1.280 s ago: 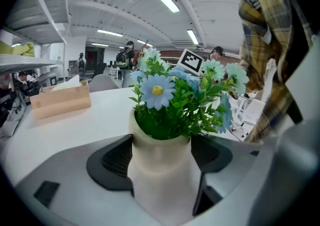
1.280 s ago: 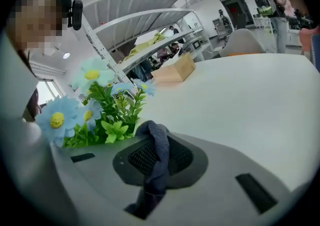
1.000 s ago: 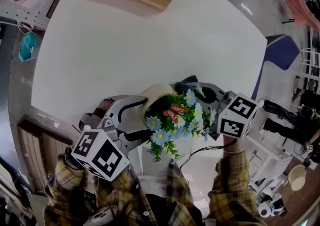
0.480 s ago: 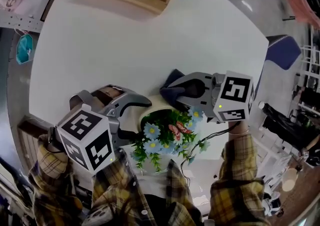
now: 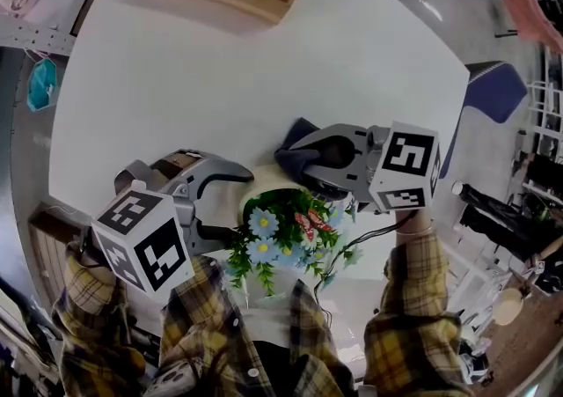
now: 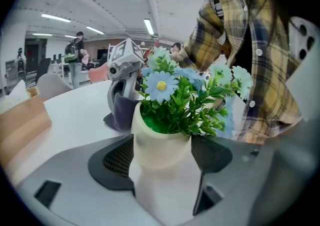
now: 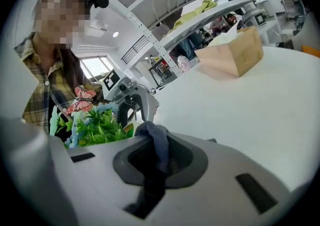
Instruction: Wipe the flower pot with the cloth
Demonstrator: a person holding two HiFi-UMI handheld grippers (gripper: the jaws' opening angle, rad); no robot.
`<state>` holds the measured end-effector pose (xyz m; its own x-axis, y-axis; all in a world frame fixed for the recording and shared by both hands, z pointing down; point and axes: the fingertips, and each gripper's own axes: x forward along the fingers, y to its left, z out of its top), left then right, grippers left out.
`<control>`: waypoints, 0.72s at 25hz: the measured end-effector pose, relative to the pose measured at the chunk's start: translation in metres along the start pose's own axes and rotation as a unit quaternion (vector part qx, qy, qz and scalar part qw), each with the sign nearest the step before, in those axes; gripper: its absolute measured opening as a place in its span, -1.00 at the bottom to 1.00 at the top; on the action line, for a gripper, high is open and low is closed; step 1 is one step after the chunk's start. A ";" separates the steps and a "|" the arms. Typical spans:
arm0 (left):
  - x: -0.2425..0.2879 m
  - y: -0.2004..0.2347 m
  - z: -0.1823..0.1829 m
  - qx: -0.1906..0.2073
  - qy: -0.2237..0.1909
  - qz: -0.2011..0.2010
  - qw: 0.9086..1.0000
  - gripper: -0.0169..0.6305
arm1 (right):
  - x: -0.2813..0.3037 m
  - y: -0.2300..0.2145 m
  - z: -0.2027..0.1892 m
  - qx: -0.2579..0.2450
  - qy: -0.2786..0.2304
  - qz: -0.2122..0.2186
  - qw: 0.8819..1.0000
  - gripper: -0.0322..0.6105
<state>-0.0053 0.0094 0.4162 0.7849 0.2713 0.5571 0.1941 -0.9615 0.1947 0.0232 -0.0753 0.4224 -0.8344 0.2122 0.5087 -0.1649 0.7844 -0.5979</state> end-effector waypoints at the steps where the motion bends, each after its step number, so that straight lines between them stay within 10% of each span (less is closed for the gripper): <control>1: -0.002 0.001 -0.001 -0.013 -0.007 0.021 1.000 0.17 | -0.001 -0.002 0.000 0.005 -0.009 -0.011 1.000 -0.85; 5: -0.017 0.007 -0.009 -0.076 -0.039 0.132 0.988 0.17 | -0.009 -0.004 -0.005 0.029 -0.029 -0.056 0.998 -0.85; 10: -0.038 -0.006 -0.037 -0.182 -0.022 0.281 0.942 0.01 | -0.016 0.002 -0.015 0.060 -0.061 -0.100 0.991 -0.85; 18: -0.018 -0.050 -0.036 -0.293 -0.094 0.350 0.885 0.02 | -0.016 0.020 -0.034 0.120 -0.109 -0.172 0.972 -0.85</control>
<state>-0.0496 0.0540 0.4255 0.6862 -0.4470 0.5739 -0.6738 -0.6879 0.2700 0.0510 -0.0434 0.4234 -0.7955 -0.1866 0.5765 -0.5494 0.6234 -0.5564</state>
